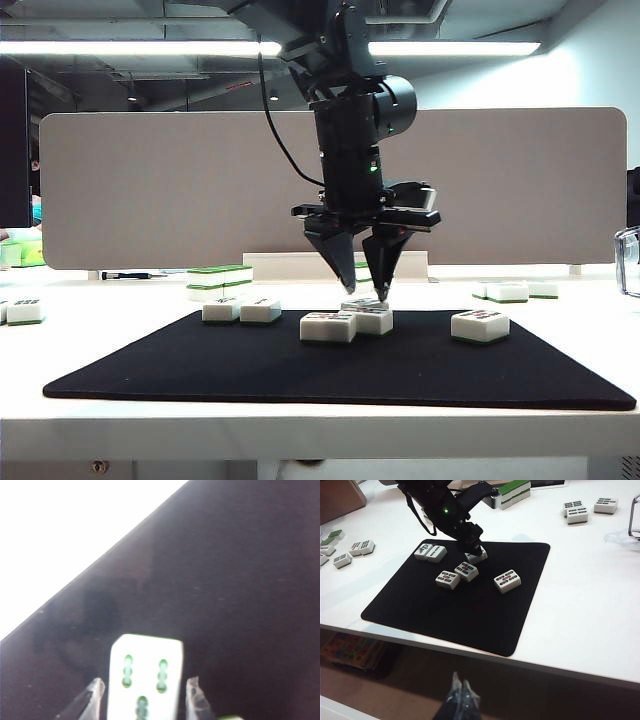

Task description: Align six mahjong tiles in a row on the table.

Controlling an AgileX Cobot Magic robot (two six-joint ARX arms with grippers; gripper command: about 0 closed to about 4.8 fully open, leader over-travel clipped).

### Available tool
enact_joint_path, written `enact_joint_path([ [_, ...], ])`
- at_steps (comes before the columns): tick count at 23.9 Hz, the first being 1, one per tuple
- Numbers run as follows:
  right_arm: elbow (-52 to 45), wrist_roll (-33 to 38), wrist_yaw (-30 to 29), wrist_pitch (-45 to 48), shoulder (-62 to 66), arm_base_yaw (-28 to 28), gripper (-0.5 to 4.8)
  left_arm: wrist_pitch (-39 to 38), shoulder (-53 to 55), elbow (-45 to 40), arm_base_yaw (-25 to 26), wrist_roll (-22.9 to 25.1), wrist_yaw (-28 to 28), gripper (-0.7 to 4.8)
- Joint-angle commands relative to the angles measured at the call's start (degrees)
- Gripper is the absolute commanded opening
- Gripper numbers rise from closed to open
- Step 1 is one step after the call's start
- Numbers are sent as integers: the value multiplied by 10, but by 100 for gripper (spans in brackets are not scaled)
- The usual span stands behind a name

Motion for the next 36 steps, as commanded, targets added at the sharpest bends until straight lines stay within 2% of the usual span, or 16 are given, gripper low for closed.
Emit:
enact_joint_path([
  [1,2,-1,-1,10,-6,0,-1,0,7,2,8,2,16,220],
  [3,2,-1,-1,10,-6,0,-1,1,10,2,9,0,38,219],
  [6,2,-1,-1,10,-6,0,-1,1,11,2,11,0,38,205],
  [7,2,-1,0,10,-6,0,-1,0,11,2,11,0,38,189],
  [8,2,-1,-1,10,-6,0,-1,-3,11,2,11,-1,39,141],
  [10,2,-1,-1,10,-6,0,-1,-11,11,2,11,-3,38,96],
  [15,2,-1,-1,10,-6,0,-1,-61,6,3,18,-45,36,96],
  [18,2,-1,-1,10,-6,0,-1,-95,3,3,37,-96,34,97],
  [22,2,-1,0,10,-6,0,-1,-111,3,3,63,-130,34,97],
  [29,2,-1,1,10,-6,0,-1,-138,3,3,72,-140,34,98],
  [33,2,-1,1,10,-6,0,-1,-141,3,3,72,-144,38,182],
  [36,2,-1,1,10,-6,0,-1,-142,0,3,72,-144,38,188],
])
